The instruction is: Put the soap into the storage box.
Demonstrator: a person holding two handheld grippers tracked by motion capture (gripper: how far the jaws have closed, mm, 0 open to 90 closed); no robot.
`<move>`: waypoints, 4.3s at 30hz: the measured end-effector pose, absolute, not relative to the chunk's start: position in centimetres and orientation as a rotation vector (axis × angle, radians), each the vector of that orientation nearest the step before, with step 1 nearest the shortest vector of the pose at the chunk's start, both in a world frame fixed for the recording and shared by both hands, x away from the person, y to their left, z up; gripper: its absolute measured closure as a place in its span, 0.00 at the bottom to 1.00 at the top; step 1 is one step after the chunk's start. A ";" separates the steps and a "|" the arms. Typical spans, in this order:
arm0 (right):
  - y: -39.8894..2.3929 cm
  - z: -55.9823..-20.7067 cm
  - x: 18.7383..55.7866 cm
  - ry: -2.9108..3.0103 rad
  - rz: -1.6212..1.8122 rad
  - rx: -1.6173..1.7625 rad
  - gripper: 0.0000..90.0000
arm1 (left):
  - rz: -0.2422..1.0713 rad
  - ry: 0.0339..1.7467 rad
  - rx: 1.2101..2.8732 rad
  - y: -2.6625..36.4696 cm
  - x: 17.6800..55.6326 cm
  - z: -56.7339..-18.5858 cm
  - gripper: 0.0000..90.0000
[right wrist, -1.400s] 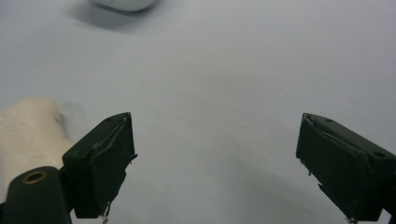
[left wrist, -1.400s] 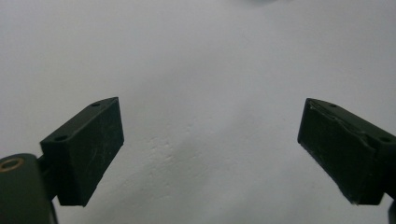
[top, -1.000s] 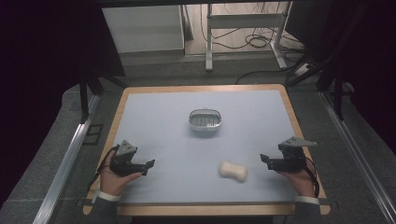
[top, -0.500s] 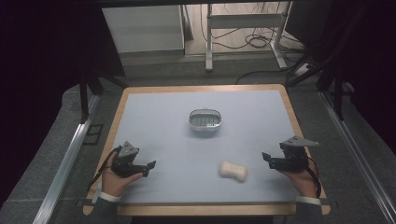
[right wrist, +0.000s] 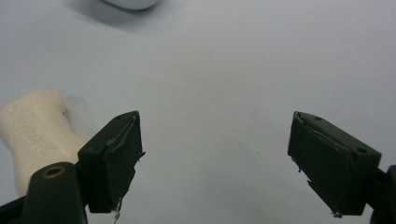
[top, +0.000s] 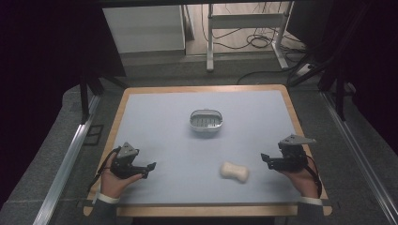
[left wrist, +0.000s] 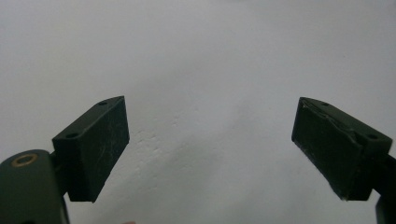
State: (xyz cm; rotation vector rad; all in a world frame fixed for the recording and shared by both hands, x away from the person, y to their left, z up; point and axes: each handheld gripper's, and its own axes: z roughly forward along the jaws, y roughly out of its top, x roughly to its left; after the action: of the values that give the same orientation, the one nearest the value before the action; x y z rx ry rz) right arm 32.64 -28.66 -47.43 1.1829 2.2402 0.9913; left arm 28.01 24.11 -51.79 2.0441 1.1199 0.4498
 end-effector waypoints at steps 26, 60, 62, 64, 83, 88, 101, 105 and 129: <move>-23.3 -44.7 33.0 2.541 0.917 1.025 0.24 | 0.454 1.147 2.051 24.8 28.0 -51.9 0.13; -15.2 -49.2 32.7 2.866 0.467 0.723 0.32 | 0.440 1.139 2.077 24.5 28.1 -52.2 0.13; -15.1 -49.4 32.8 2.876 0.441 0.713 0.35 | 0.441 1.140 2.075 24.5 28.1 -52.1 0.13; -15.0 -49.6 32.9 2.882 0.425 0.710 0.37 | 0.442 1.140 2.074 24.5 28.1 -52.1 0.13; -15.5 -47.7 33.5 2.857 0.401 0.721 0.55 | 0.446 1.137 2.073 24.6 28.1 -52.1 0.13; -15.8 -46.5 33.6 2.828 0.430 0.728 0.55 | 0.444 1.136 2.070 24.6 28.1 -52.1 0.13; -17.3 -45.0 34.8 2.769 0.475 0.786 0.55 | 0.445 1.135 2.074 24.6 28.1 -52.1 0.13; -17.4 -44.8 35.0 2.760 0.477 0.782 0.55 | 0.441 1.135 2.082 24.5 28.1 -52.2 0.13; -16.1 -43.3 37.6 2.727 0.486 0.739 0.55 | 0.438 1.126 2.088 24.5 28.1 -52.2 0.13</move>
State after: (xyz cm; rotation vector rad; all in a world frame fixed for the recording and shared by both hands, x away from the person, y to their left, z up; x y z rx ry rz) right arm 37.55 -16.06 -43.33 0.7390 2.7273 0.4856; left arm 28.14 24.51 -52.22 2.0883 1.1265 0.4378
